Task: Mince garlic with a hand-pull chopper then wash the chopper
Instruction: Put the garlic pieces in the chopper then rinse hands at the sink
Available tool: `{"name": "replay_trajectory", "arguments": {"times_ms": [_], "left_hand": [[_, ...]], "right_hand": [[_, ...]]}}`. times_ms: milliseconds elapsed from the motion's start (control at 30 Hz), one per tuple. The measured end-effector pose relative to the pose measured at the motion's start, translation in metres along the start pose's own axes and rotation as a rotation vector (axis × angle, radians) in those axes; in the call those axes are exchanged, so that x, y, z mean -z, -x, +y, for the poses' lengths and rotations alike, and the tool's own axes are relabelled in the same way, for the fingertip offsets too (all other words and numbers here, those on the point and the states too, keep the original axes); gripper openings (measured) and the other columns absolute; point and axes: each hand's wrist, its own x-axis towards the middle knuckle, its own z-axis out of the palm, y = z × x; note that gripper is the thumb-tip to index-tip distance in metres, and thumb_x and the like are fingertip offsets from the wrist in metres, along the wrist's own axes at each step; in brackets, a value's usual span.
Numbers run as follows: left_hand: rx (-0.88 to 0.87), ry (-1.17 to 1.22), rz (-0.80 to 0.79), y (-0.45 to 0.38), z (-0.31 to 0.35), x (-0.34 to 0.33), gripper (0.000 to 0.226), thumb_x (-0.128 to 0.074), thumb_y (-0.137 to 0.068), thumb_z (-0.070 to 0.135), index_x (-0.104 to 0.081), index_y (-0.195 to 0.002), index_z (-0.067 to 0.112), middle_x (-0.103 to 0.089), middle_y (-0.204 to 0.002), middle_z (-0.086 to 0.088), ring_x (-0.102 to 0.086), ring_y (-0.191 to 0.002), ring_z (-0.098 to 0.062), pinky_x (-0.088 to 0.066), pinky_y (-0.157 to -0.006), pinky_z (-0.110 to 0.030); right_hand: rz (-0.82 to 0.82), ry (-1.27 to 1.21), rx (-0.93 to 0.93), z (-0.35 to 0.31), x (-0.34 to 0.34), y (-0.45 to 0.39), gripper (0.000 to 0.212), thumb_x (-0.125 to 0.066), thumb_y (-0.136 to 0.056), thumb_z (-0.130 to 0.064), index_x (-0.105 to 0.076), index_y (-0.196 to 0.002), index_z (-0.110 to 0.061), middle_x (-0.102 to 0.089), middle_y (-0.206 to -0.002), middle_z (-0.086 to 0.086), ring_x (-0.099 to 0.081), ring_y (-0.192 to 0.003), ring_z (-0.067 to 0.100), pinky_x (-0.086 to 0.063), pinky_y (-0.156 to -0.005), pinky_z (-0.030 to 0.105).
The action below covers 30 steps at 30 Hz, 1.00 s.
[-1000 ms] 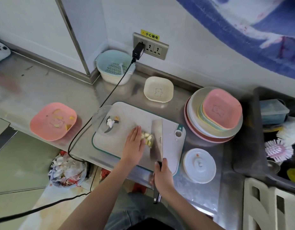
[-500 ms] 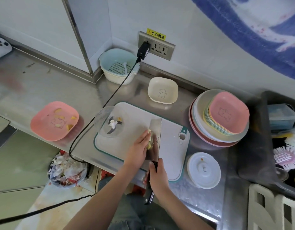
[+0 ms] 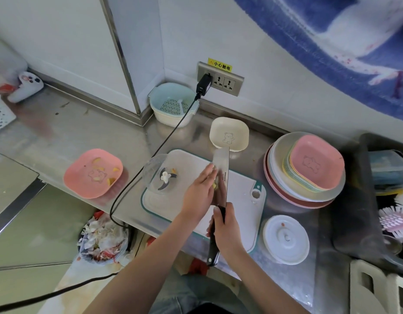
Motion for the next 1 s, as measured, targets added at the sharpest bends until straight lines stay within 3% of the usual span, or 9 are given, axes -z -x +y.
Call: {"name": "replay_trajectory", "arguments": {"times_ms": [233, 367, 500, 633, 733, 800, 900, 1000], "left_hand": [[0.077, -0.076, 0.155, 0.003, -0.022, 0.053, 0.045, -0.049, -0.091, 0.002, -0.053, -0.135, 0.010, -0.038, -0.151, 0.000, -0.054, -0.124, -0.021, -0.045, -0.098, -0.033], [0.222, -0.106, 0.148, 0.014, -0.044, 0.071, 0.043, -0.049, -0.095, 0.007, -0.051, -0.138, 0.012, -0.036, -0.152, 0.004, -0.054, -0.122, -0.022, -0.047, -0.095, -0.037], [0.338, -0.175, 0.075, 0.016, -0.069, 0.079, 0.042, -0.046, -0.095, 0.006, -0.051, -0.136, 0.009, -0.034, -0.153, 0.001, -0.036, -0.139, -0.021, -0.044, -0.100, -0.042], [0.283, -0.243, 0.018, 0.015, -0.080, 0.080, 0.046, -0.043, -0.095, 0.003, -0.046, -0.140, 0.009, -0.030, -0.155, -0.003, -0.013, -0.147, -0.018, -0.035, -0.110, -0.038], [0.229, -0.223, 0.098, 0.013, -0.069, 0.078, 0.046, -0.044, -0.093, -0.001, -0.048, -0.138, 0.007, -0.035, -0.152, -0.009, -0.020, -0.146, -0.023, -0.026, -0.112, -0.033], [0.201, -0.231, 0.121, 0.011, -0.060, 0.077, 0.042, -0.043, -0.091, 0.003, -0.056, -0.131, 0.006, -0.045, -0.145, -0.012, -0.032, -0.141, -0.027, -0.022, -0.111, -0.029], [0.067, -0.285, 0.093, 0.008, -0.050, 0.074, 0.044, -0.037, -0.082, 0.017, -0.069, -0.111, 0.006, -0.064, -0.123, -0.013, -0.057, -0.119, -0.032, -0.043, -0.099, -0.041], [-0.057, -0.334, 0.011, 0.002, -0.041, 0.066, 0.044, -0.038, -0.076, 0.018, -0.070, -0.106, 0.010, -0.066, -0.116, -0.010, -0.053, -0.114, -0.026, -0.052, -0.087, -0.041]], "right_hand": [[-0.142, -0.018, 0.090, -0.024, -0.041, -0.005, 0.004, -0.040, -0.102, -0.022, -0.043, -0.100, -0.024, -0.051, -0.066, 0.005, -0.051, -0.053, 0.015, -0.052, -0.056, 0.029], [-0.214, 0.046, 0.079, -0.026, -0.065, -0.005, 0.006, -0.039, -0.101, -0.027, -0.043, -0.097, -0.029, -0.054, -0.068, 0.006, -0.053, -0.052, 0.014, -0.049, -0.051, 0.024], [-0.154, 0.129, 0.081, -0.023, -0.074, -0.005, 0.011, -0.038, -0.102, -0.028, -0.044, -0.108, -0.020, -0.053, -0.071, -0.001, -0.054, -0.053, 0.011, -0.046, -0.048, 0.017], [-0.090, 0.181, 0.102, -0.021, -0.060, -0.011, 0.013, -0.037, -0.102, -0.027, -0.041, -0.113, -0.021, -0.054, -0.076, -0.003, -0.055, -0.057, 0.010, -0.046, -0.048, 0.014], [-0.065, 0.215, 0.120, -0.019, -0.050, -0.018, 0.015, -0.040, -0.101, -0.028, -0.042, -0.114, -0.022, -0.054, -0.076, -0.003, -0.056, -0.060, 0.012, -0.049, -0.051, 0.016], [-0.002, 0.241, 0.154, -0.016, -0.042, -0.022, 0.011, -0.042, -0.100, -0.030, -0.046, -0.107, -0.022, -0.057, -0.076, -0.001, -0.059, -0.064, 0.018, -0.054, -0.054, 0.027], [0.148, 0.253, 0.159, -0.011, -0.017, -0.026, 0.003, -0.047, -0.097, -0.032, -0.046, -0.096, -0.030, -0.062, -0.071, 0.002, -0.061, -0.061, 0.022, -0.055, -0.056, 0.041], [0.249, 0.238, 0.084, -0.003, 0.020, -0.027, 0.009, -0.050, -0.096, -0.033, -0.044, -0.090, -0.028, -0.062, -0.065, 0.009, -0.059, -0.052, 0.025, -0.052, -0.047, 0.039]]}}
